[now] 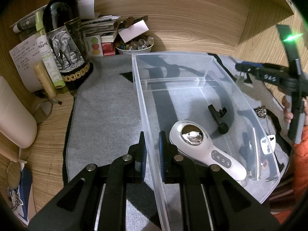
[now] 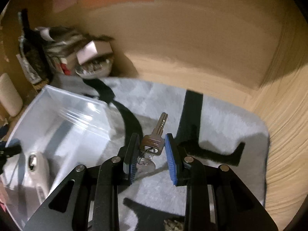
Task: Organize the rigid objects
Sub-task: 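Lift the keys with the right tool and carry them over the box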
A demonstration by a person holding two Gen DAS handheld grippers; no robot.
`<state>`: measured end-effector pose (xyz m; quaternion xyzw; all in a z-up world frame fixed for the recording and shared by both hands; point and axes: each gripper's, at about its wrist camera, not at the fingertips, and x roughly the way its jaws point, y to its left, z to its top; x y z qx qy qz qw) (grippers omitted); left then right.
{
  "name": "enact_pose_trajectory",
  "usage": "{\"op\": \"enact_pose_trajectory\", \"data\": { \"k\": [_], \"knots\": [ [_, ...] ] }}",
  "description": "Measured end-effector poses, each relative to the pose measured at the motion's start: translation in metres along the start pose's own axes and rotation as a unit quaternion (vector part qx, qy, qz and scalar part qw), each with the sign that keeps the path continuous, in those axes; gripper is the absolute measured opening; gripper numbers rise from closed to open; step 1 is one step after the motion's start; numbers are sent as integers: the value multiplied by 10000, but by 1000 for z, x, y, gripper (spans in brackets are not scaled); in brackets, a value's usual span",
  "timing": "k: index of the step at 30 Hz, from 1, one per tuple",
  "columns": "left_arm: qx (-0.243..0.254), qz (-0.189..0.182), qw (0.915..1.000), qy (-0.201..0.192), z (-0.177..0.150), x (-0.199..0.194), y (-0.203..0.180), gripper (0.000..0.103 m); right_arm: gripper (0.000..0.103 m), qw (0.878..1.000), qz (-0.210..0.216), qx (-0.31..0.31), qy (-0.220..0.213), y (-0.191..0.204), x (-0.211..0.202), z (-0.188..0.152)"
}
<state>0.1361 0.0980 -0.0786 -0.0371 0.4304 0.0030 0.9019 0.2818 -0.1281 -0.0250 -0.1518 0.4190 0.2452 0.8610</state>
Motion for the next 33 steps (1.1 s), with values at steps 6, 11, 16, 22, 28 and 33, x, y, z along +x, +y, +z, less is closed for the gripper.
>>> {"op": "enact_pose_trajectory", "data": {
  "k": [6,11,16,22,28,33],
  "knots": [
    [6,8,10000,4,0,0,0,10,25,9990,70,-148,-415,12,-29,12],
    [5,11,10000,1,0,0,0,10,25,9967,150,-290,-743,26,-53,17],
    [9,10,10000,4,0,0,-1,10,25,9932,257,-451,-1041,40,-73,23],
    [-1,1,10000,4,0,0,0,10,25,9883,480,-641,-1302,60,-87,28],
    [2,7,10000,5,1,0,-1,10,25,9848,700,-913,-1303,88,-85,27],
    [1,5,10000,5,1,0,-1,10,25,9850,860,-1038,-1080,105,-68,25]
  ]
}}
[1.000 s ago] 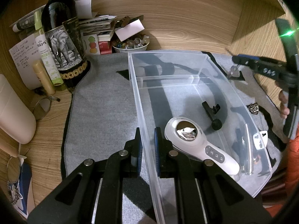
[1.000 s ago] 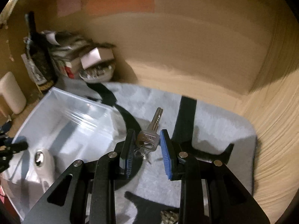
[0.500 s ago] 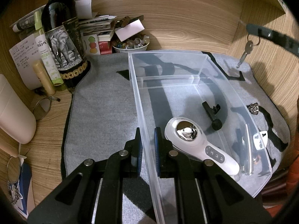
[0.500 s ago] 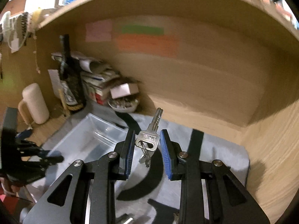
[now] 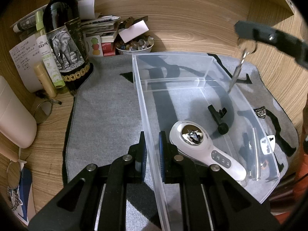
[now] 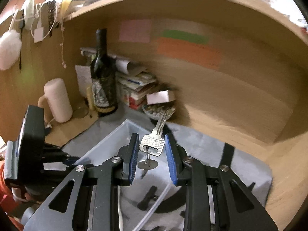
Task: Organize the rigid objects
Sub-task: 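Lift the keys with the right tool and carry them over the box, then open the right tool to drop the keys into the box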
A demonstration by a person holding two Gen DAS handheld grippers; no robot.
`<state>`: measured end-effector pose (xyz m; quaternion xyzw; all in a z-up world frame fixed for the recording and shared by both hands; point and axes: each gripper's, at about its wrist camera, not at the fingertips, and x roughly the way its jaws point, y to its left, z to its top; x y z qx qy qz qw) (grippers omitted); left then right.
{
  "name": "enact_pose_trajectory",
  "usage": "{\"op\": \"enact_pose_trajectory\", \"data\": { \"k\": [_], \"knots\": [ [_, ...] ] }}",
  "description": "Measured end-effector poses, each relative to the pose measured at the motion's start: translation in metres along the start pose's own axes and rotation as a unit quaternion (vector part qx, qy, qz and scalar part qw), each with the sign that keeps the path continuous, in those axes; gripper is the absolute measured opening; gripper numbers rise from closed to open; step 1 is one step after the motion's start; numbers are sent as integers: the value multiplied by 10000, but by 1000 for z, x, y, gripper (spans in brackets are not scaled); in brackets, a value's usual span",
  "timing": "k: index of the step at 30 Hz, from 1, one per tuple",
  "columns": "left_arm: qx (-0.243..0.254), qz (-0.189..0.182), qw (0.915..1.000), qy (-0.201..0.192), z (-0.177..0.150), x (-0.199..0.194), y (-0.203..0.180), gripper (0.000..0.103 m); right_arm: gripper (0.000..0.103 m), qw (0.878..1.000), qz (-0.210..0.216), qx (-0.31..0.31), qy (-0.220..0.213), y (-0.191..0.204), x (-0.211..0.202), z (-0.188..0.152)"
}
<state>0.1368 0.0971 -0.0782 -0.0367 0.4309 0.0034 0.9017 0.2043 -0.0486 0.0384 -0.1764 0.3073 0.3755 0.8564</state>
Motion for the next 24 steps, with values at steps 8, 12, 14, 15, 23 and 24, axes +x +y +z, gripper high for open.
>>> {"op": "enact_pose_trajectory", "data": {
  "k": [8,12,14,15,23,24],
  "knots": [
    [3,-11,10000,-8,1,0,-1,10,25,9981,206,44,574,7,39,-15],
    [-5,-22,10000,-11,1,0,-2,10,25,9960,201,10,876,9,55,-25],
    [-10,-29,10000,-15,0,0,-2,10,25,9946,152,-55,1027,10,64,-29],
    [-13,-33,10000,-17,0,0,-2,10,25,9940,145,-72,1077,11,66,-31],
    [-21,-44,10000,-26,0,0,-1,10,25,9881,213,-92,1520,8,81,-40],
    [-21,-43,10000,-26,0,0,-1,10,25,9874,208,-104,1566,8,82,-41]
  ]
}}
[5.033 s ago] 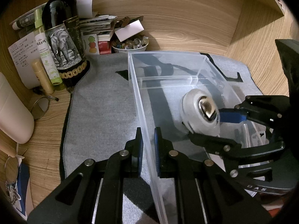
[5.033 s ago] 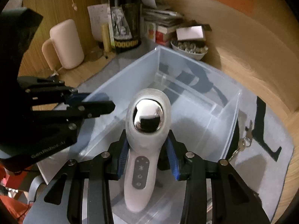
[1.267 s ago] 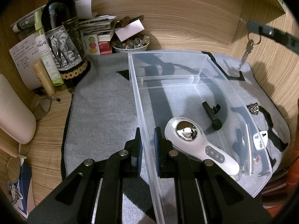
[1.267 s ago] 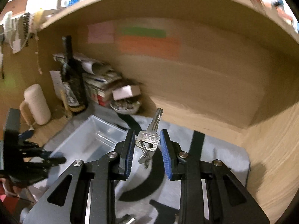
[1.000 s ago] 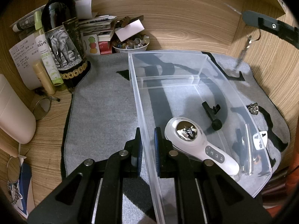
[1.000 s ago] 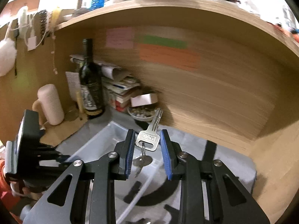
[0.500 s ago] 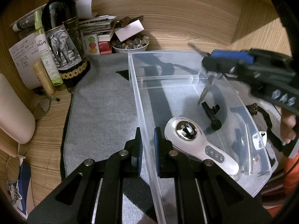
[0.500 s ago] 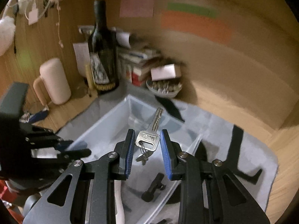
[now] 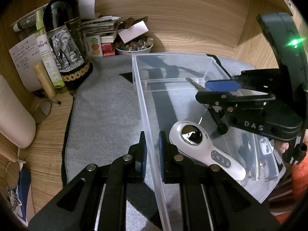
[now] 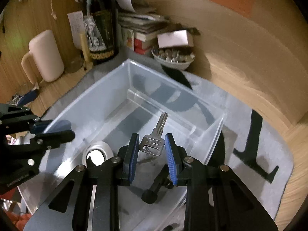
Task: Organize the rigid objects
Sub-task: 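Open the right tool to drop the keys into the box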
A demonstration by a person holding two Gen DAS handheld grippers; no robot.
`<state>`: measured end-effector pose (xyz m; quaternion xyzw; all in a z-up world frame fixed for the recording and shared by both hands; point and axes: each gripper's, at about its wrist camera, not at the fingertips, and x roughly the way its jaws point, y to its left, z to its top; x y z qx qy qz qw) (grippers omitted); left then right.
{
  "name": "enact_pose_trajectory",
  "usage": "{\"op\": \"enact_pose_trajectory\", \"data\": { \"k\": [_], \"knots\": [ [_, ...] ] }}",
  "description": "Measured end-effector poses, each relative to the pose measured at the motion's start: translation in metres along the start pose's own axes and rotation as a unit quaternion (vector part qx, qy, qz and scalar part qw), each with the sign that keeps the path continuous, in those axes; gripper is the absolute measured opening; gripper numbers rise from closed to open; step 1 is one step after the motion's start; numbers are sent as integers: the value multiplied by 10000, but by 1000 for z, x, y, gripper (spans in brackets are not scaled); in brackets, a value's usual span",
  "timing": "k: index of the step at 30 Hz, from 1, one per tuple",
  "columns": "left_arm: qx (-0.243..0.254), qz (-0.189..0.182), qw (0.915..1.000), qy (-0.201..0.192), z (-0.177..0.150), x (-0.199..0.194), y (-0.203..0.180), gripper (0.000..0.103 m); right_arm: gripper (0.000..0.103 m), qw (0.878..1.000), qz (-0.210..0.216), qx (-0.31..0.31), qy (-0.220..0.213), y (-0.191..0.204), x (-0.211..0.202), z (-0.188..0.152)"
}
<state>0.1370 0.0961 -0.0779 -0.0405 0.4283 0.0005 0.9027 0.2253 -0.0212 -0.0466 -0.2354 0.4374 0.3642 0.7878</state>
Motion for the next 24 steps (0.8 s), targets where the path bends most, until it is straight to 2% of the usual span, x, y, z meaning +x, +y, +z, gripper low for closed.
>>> {"op": "enact_pose_trajectory", "data": {
  "k": [4,12,16,21,24],
  "knots": [
    [8,5,10000,1,0,0,0,10,25,9999,1,-29,155,1,6,-4],
    [6,3,10000,0,0,0,0,10,26,9998,-11,-111,168,5,3,-4],
    [0,-1,10000,-1,0,0,0,10,39,9999,-65,-134,44,6,-2,-4],
    [-1,-2,10000,-1,0,0,0,10,42,9996,-169,-154,-150,7,-15,-3],
    [1,-3,10000,0,0,0,0,10,50,9990,-263,-126,-328,4,-27,-2]
  ]
}}
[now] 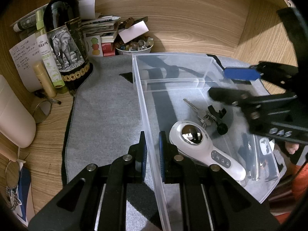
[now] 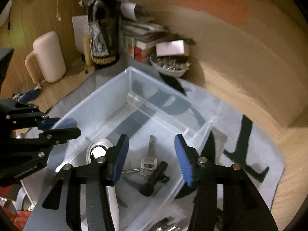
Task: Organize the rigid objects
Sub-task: 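Open the right tool to drop the keys into the box, then move the right tool back toward the remaining items on the mat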
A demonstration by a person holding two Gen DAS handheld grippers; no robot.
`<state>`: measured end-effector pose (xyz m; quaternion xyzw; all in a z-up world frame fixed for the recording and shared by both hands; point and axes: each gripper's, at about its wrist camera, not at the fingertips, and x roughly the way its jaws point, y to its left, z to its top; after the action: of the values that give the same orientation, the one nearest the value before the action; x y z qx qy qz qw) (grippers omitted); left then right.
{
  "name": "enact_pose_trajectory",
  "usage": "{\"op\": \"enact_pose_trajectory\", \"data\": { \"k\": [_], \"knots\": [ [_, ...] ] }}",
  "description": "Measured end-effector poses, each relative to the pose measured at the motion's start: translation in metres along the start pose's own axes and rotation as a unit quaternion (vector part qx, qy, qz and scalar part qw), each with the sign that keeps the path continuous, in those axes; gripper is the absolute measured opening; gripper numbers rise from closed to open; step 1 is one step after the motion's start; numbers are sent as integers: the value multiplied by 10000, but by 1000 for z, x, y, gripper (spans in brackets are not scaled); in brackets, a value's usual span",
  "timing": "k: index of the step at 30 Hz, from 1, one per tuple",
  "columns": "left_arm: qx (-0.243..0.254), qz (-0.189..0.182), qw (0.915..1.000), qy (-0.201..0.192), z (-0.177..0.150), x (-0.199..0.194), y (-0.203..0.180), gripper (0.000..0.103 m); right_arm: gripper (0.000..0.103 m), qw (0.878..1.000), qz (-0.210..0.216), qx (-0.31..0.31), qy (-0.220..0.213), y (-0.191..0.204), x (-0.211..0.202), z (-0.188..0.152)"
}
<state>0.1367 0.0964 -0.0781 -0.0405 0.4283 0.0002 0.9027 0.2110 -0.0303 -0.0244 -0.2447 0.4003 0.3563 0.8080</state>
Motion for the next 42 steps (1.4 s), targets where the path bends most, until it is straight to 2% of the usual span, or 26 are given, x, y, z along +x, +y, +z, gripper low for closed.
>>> {"op": "enact_pose_trajectory", "data": {
  "k": [10,16,20,25,32,42],
  "knots": [
    [1,-1,10000,-1,0,0,0,10,59,9957,-480,400,-684,-37,-58,-5],
    [6,2,10000,-1,0,0,0,10,60,9904,-833,769,-792,-65,-81,-23],
    [8,3,10000,-2,0,0,0,10,60,9875,-990,1050,-636,-83,-83,-43],
    [0,1,10000,-3,0,0,1,10,60,9846,-1123,1326,-181,-97,-67,-73],
    [3,9,10000,-2,0,0,0,10,60,9794,-1012,1698,417,-109,-35,-113],
    [2,8,10000,-4,0,0,1,10,59,9737,-729,2045,690,-116,-12,-137]
  ]
}}
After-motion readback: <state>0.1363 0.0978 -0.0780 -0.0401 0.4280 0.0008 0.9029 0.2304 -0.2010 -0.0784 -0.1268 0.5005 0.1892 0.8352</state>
